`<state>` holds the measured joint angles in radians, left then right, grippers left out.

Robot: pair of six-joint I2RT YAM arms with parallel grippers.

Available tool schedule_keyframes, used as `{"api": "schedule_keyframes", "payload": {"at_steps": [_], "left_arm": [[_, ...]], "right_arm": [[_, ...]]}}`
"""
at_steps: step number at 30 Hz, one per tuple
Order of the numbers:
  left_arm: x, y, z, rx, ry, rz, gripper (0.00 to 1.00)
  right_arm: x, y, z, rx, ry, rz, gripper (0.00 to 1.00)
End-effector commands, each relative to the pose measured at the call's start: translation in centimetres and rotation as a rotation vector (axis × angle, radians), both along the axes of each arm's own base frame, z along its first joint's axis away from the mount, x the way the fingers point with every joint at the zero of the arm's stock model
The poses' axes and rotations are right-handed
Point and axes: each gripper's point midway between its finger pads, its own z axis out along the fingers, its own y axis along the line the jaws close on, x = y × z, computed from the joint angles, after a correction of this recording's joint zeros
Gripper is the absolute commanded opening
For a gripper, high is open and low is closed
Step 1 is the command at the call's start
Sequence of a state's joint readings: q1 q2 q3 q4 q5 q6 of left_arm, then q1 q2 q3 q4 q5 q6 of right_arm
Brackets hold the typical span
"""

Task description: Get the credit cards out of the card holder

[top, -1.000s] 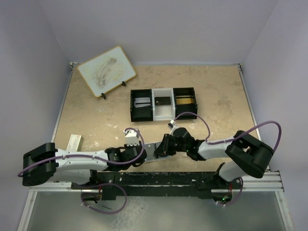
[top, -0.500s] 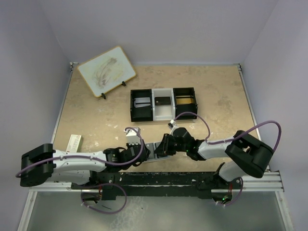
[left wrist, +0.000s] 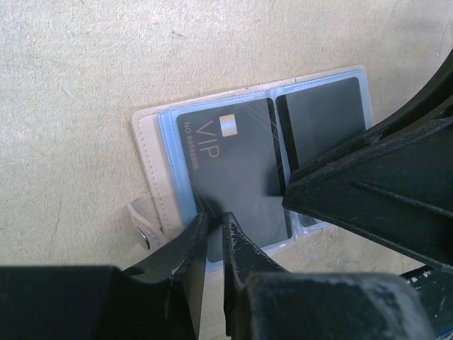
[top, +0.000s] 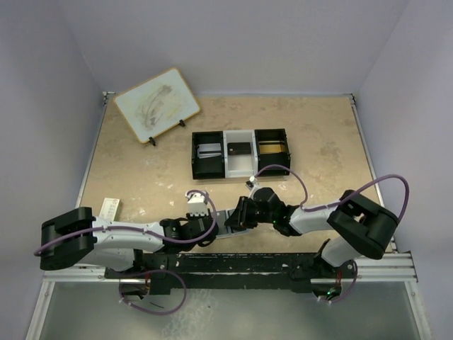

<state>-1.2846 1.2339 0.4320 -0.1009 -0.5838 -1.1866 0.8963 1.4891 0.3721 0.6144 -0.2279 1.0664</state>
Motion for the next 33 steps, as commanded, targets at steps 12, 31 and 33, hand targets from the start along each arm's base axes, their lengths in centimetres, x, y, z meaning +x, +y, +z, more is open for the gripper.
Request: {"api": "schedule_keyframes", "payload": {"at_steps": [12,31,33], "left_arm": [[-0.3,0.7,-0.3,0.012,0.011,0.021,0.03],[-0.3,0.6,-0.4,0.003,0.011,0.012,0.0],[-0.3,0.7,-0.4,0.007,0.011,0.013,0.0]], "right_arm": [[0.7,1.5,1.0,0.083,-0.009,0.02,0.14],[0.2,0.7,1.4,0.136,-0.009,0.059,0.0],[0.2,0.4,1.4,0.127,-0.008,0.045,0.0]]}}
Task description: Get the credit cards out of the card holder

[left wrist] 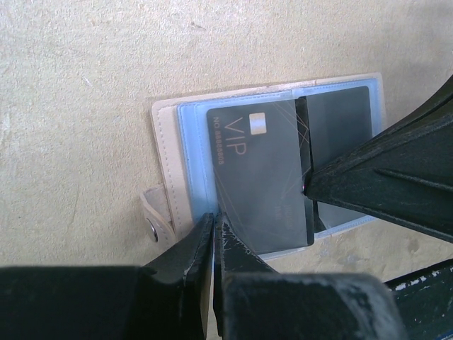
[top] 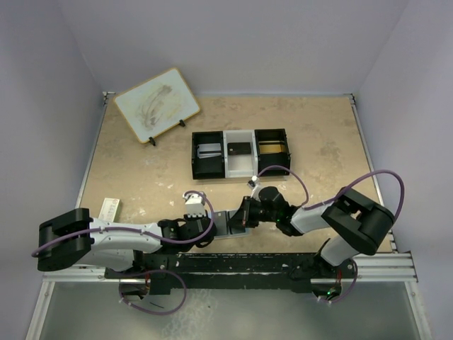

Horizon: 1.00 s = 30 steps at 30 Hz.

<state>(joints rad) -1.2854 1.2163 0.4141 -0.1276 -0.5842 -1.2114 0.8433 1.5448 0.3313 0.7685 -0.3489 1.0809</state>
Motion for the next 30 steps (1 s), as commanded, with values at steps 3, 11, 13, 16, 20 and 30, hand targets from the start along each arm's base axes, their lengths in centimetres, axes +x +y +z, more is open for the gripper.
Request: {"api": "schedule_keyframes", "payload": {"at_steps": [3,11,13,16,20,30], "left_arm": [[0.0,0.0,-0.1,0.003,-0.003,0.0,0.0],[0.0,-0.2,0.1,0.0,-0.004,-0.003,0.0],[0.0,-0.2,0.1,0.0,-0.005,-0.004,0.0],[0.0,-0.3,0.1,-0.001,-0.004,-0.007,0.0],[0.0,-0.4,0.2,-0.004,-0.005,-0.008,0.0],[0.0,-0.5,0.1,0.002,-0.004,-0.013,0.0]], "right_arm": [[0.6,-0.2,1.3,0.014,-0.049,-0.014,0.0],[0.6,-1.4,1.4,-0.002,-0.053,-0.037,0.0],[0.6,-1.5,1.2,-0.005,-0.049,-0.041,0.0],[0.5,-1.4,1.1,0.0,-0.047,-0.034,0.07],[0.7,-1.1,1.0,-0.002,-0.054,-0.027,0.31],[1.4,0.9,0.6,0.02,-0.082,0.049,0.24]]}}
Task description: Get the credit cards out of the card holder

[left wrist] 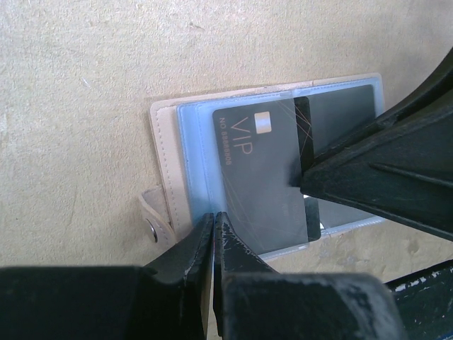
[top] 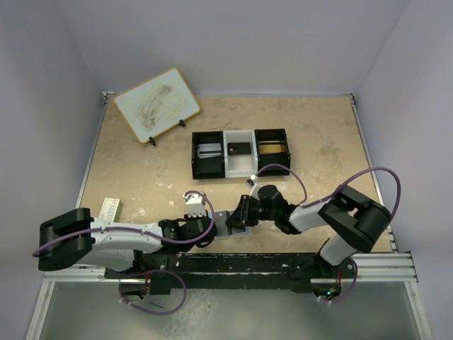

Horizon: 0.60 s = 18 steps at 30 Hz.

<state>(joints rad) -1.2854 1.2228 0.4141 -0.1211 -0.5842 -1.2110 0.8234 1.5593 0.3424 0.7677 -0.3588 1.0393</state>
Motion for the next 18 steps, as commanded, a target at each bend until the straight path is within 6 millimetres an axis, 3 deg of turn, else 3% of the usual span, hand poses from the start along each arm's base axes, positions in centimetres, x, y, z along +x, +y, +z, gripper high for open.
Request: {"api": "schedule_keyframes", "payload": {"at_steps": [1,6,18], "left_arm": [[-0.1,-0.4,0.2,0.004,-0.002,-0.013,0.0],[0.0,-0.1,0.1,0.02,-0.006,-0.006,0.0],[0.1,-0.4,0.4,0.025,-0.01,-0.014,0.0]], "right_arm": [[0.7,1.1,0.7,0.027,-0.055,0.046,0.2],[0.6,-0.1,0.7,-0.019,-0.04,-0.001,0.0],[0.1,-2.3,0.3,-0.076,-0.053,-0.003,0.0]]}}
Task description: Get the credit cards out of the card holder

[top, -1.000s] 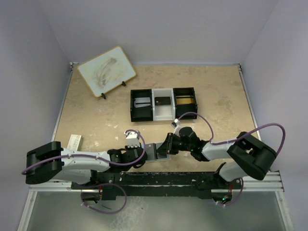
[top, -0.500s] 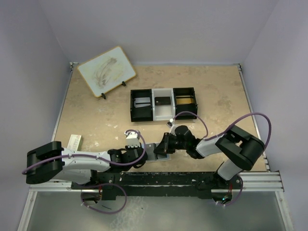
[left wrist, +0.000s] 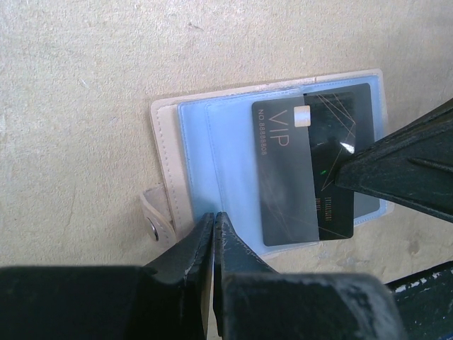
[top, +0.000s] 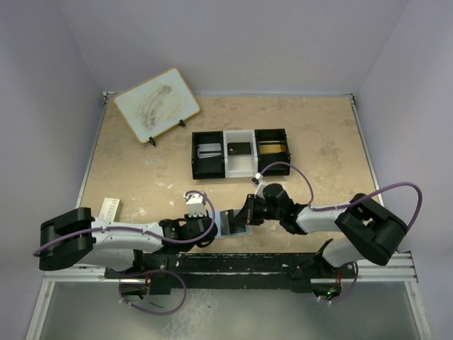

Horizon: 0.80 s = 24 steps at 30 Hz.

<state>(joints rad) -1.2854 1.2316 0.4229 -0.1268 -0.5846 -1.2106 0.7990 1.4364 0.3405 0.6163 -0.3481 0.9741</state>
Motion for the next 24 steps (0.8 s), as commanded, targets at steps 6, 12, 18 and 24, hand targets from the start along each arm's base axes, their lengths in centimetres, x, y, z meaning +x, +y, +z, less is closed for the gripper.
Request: {"api": "schedule_keyframes", "payload": {"at_steps": [6,12,18,24], "left_arm": [[0.2,-0.6,1.3,0.005,-0.022,-0.012,0.01],[0.8,-2.5,4.3,-0.069,-0.073,-0.039,0.14],[1.5,-4.5,6.4,-0.186,-0.132,-0.05,0.22],[1.5,-3.2,1.4,-0.14,-0.098,0.01,0.01]], "right_arm": [[0.1,-0.7,-0.2,-0.016,-0.019,-0.009,0.0],[-0.1,-0.8,-0.5,-0.018,-0.006,-0.008,0.0],[-0.2,-0.8,-1.0,-0.027,0.005,-0.006,0.0],[0.1,-0.7,-0.7,-0.02,0.003,-0.018,0.0]]}}
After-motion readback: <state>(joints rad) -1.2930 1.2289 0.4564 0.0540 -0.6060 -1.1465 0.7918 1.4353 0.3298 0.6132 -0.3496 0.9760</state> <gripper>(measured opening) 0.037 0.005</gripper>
